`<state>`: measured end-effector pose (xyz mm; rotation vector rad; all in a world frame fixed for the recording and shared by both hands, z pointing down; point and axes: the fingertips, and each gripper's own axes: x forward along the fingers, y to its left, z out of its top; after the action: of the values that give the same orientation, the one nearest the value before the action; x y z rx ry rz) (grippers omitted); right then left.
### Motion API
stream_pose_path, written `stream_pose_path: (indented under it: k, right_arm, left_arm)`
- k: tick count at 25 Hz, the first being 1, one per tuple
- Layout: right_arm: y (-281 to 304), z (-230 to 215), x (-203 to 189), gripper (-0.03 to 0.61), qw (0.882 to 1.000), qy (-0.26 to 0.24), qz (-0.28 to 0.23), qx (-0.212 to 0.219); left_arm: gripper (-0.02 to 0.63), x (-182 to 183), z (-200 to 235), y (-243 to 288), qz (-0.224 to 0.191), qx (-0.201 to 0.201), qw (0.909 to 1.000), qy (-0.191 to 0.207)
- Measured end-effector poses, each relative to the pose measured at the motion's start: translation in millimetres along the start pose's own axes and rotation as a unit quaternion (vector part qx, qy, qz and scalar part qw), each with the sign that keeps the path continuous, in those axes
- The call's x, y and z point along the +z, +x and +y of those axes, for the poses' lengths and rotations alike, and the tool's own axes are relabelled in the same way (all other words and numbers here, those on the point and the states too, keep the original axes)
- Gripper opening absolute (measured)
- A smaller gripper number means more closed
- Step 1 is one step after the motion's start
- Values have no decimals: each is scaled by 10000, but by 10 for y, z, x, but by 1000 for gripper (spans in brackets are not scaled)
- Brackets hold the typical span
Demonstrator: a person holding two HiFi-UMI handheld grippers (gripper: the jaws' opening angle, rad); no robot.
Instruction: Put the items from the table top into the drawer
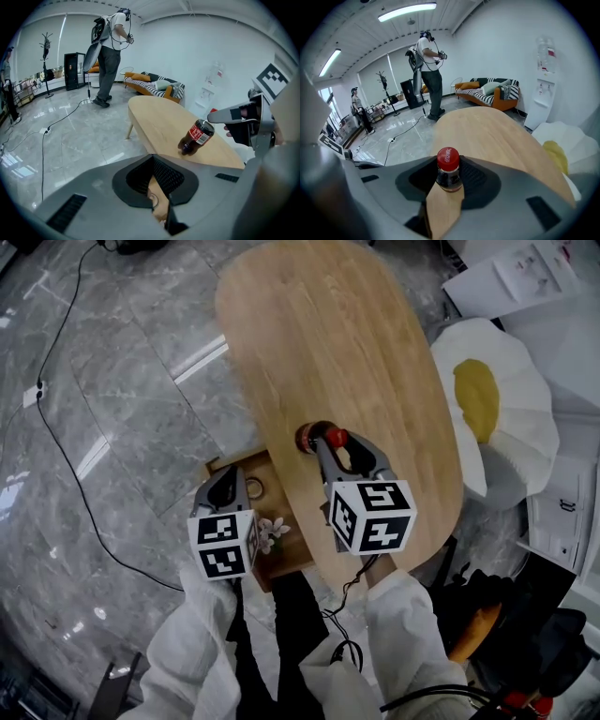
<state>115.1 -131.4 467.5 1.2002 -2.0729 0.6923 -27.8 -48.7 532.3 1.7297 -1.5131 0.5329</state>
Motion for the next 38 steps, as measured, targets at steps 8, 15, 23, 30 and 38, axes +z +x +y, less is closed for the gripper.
stream_pose_path:
  k: [8, 15, 23, 30, 38]
  right_arm:
    - [-233, 656, -232, 192, 9997, 175, 38, 142]
    - [-396, 972, -500, 192, 9993, 313, 70, 190]
    - [-419, 1034, -1104, 192, 9980, 500, 382, 117]
    - [-222, 1066, -1678, 190, 9946, 648, 764, 260]
    - [-13, 1247, -2123, 190, 9893, 549, 1196, 624]
  left_arm:
    - [-6, -180, 466, -476, 5, 138, 9999, -80]
    - [-6, -249, 551, -700, -118, 44, 9999, 56]
    - [-6, -729, 593, -731, 194, 34, 9998, 65]
    - [-6, -1016, 578, -561, 422, 125, 9989, 145]
    - [-6, -1266, 544, -395, 564, 221, 9981, -59]
